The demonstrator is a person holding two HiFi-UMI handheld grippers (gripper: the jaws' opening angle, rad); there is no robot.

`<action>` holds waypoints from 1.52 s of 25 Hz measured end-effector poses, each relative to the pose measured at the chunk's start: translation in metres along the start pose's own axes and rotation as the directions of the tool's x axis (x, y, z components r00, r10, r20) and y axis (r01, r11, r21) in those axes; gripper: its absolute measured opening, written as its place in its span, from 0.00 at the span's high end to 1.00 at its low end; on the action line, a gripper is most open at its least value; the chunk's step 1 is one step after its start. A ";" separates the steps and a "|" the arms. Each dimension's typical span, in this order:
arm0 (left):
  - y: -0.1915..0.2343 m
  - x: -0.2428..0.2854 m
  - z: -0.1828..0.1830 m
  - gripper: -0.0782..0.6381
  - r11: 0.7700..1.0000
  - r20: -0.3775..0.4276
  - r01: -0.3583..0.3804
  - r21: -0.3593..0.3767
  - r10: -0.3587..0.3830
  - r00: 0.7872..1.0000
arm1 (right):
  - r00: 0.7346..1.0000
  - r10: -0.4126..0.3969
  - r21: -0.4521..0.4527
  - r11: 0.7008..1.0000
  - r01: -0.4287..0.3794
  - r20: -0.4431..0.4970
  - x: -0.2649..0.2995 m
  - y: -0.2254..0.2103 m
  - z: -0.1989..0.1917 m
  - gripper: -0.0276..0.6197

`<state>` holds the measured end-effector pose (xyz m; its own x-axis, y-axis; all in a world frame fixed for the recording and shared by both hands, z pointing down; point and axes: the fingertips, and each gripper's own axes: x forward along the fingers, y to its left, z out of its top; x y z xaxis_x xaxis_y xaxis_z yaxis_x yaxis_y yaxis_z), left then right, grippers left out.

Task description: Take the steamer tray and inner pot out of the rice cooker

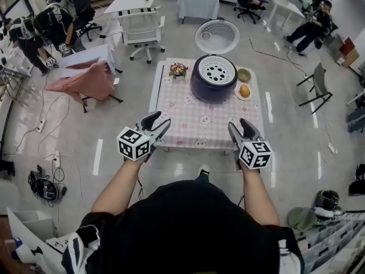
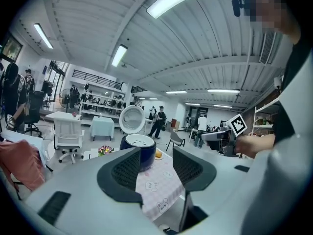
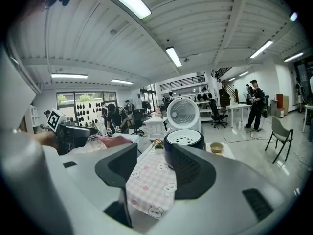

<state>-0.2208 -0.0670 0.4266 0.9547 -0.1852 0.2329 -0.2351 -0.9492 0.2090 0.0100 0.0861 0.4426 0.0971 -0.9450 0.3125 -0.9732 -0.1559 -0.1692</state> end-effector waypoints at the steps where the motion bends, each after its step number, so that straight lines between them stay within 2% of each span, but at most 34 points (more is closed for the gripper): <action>1: 0.001 0.008 0.002 0.59 1.000 -0.004 -0.003 -0.001 0.003 1.000 | 1.000 0.003 0.006 1.000 -0.003 -0.003 0.004 -0.008 0.000 0.60; 8: 0.004 0.082 0.022 0.59 1.000 -0.046 -0.016 0.007 0.016 0.999 | 0.999 0.035 0.049 0.998 -0.035 0.000 0.042 -0.077 0.016 0.60; 15: 0.005 0.147 0.047 0.59 0.997 -0.052 -0.074 -0.017 0.073 0.996 | 0.995 0.097 0.061 0.993 -0.097 -0.010 0.074 -0.141 0.036 0.60; 20: 0.013 0.184 0.051 0.59 0.993 -0.056 -0.112 -0.026 0.110 0.992 | 0.989 0.145 0.058 0.988 -0.144 -0.011 0.105 -0.177 0.050 0.60; 24: 0.026 0.207 0.054 0.59 0.986 -0.037 -0.156 -0.057 0.154 0.987 | 0.976 0.213 0.041 0.977 -0.212 -0.042 0.129 -0.188 0.052 0.61; 27: 0.023 0.221 0.062 0.59 0.987 -0.024 -0.153 -0.058 0.152 0.988 | 0.968 0.243 0.007 0.970 -0.243 -0.055 0.140 -0.192 0.063 0.61; 30: 0.021 0.228 0.070 0.59 0.988 -0.019 -0.152 -0.040 0.151 0.988 | 0.963 0.263 -0.008 0.964 -0.264 -0.056 0.144 -0.191 0.073 0.61; 38: 0.029 0.233 0.064 0.59 0.986 -0.017 -0.149 -0.071 0.148 0.989 | 0.953 0.288 -0.035 0.956 -0.293 -0.095 0.162 -0.190 0.078 0.61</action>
<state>0.0068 -0.1539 0.4264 0.9059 -0.3197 0.2777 -0.3874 -0.8905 0.2386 0.2265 -0.0603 0.4526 -0.2079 -0.9180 0.3378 -0.9657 0.1375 -0.2204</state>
